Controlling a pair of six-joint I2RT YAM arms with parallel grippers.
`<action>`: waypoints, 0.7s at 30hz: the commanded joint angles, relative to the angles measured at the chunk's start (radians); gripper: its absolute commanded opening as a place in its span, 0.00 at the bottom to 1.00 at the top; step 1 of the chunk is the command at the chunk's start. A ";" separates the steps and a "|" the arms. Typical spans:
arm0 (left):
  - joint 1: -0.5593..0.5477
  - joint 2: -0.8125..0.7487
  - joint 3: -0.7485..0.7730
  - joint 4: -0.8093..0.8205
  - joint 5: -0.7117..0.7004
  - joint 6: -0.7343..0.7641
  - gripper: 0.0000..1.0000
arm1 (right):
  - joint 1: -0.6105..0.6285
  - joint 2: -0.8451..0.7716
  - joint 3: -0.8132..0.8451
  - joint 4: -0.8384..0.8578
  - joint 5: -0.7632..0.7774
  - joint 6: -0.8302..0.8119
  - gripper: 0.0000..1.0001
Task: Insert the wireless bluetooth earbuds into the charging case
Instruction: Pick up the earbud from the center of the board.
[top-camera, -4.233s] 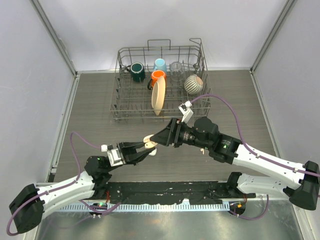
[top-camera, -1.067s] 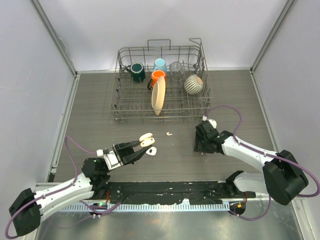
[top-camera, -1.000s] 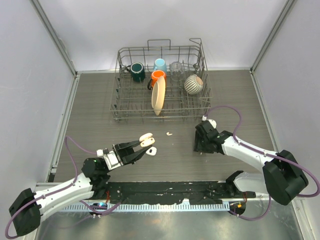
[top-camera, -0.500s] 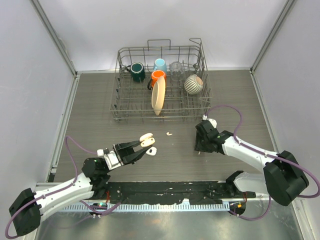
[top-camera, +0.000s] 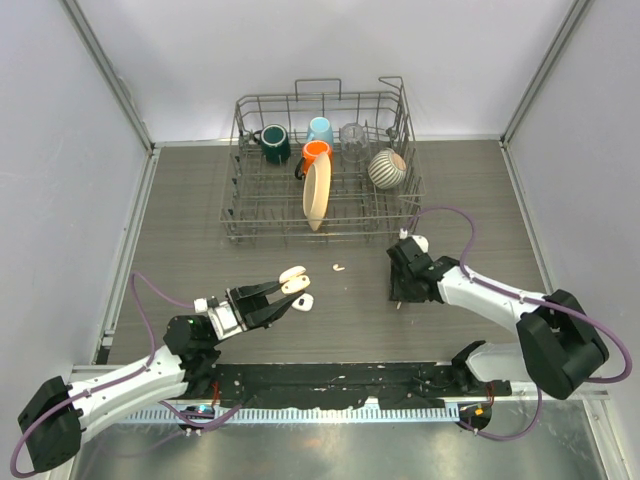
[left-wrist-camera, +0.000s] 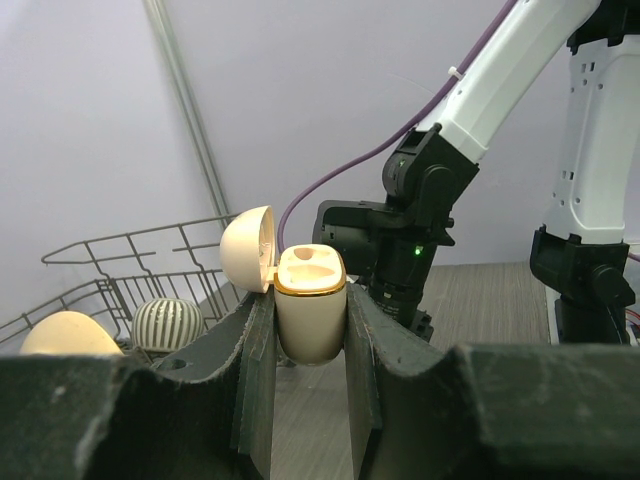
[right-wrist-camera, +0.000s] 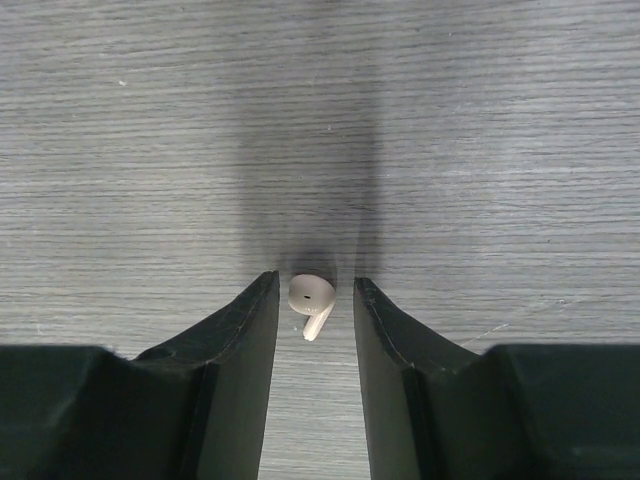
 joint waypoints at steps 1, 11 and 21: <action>-0.004 0.005 -0.054 0.037 0.007 0.025 0.00 | -0.002 0.014 0.039 0.005 0.009 -0.030 0.41; -0.004 0.007 -0.051 0.035 0.004 0.027 0.00 | -0.002 0.040 0.040 0.016 0.007 -0.033 0.38; -0.004 0.007 -0.052 0.034 0.002 0.029 0.00 | -0.004 0.039 0.042 0.010 0.003 -0.030 0.34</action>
